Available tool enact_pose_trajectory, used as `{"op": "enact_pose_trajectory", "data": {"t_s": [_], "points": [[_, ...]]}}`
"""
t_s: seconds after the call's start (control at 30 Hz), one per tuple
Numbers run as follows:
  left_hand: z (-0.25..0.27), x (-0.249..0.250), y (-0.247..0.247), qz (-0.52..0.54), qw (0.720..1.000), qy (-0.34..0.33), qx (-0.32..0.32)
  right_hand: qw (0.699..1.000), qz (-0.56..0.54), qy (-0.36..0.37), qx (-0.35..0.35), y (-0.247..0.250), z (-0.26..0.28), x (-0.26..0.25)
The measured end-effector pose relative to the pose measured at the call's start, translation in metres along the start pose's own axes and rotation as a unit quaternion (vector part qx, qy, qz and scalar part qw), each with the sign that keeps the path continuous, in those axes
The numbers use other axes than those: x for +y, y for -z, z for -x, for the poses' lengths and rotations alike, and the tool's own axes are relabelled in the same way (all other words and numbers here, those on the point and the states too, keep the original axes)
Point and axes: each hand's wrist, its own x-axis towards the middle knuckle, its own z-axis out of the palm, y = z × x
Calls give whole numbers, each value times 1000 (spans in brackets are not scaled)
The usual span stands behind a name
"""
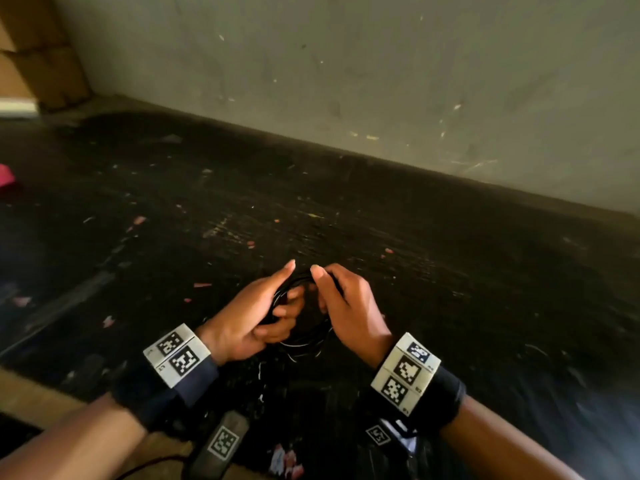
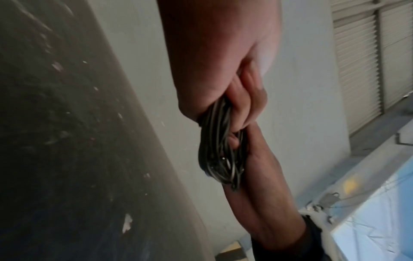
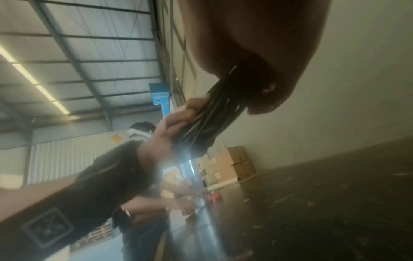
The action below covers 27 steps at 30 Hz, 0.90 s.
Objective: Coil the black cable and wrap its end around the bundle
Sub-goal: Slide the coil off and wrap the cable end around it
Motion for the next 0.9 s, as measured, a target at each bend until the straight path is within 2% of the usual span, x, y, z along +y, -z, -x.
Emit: {"op": "enact_pose_trajectory", "data": {"t_s": [0.1,0.2,0.27,0.33,0.4,0.5,0.63,0.73,0.83,0.9], "points": [[9,-14,-1,-57,997,-18,41,999,26,17,19,-9,13,9],[25,-29,0,-117,987,-24,104,999,34,28,-17,-20,27,20],[38,-35,-4,-132,974,-16,185,999,30,22,-38,-29,35,24],[48,-44,-9,-101,953,-12,284,998,21,19,-47,-43,40,25],[52,-53,-13,-40,938,-19,344,998,15,20,-52,-58,44,25],[62,-69,-4,-25,906,-42,420,997,1,21,-80,-78,51,22],[71,-75,16,-46,884,-21,466,983,4,26,-182,-87,54,24],[70,-73,36,-85,878,-7,471,973,19,-33,-228,-83,37,37],[68,-73,59,-121,882,-4,455,960,141,-7,-243,-71,6,67],[67,-72,71,-119,889,-4,442,919,243,8,-310,-69,-7,81]]}}
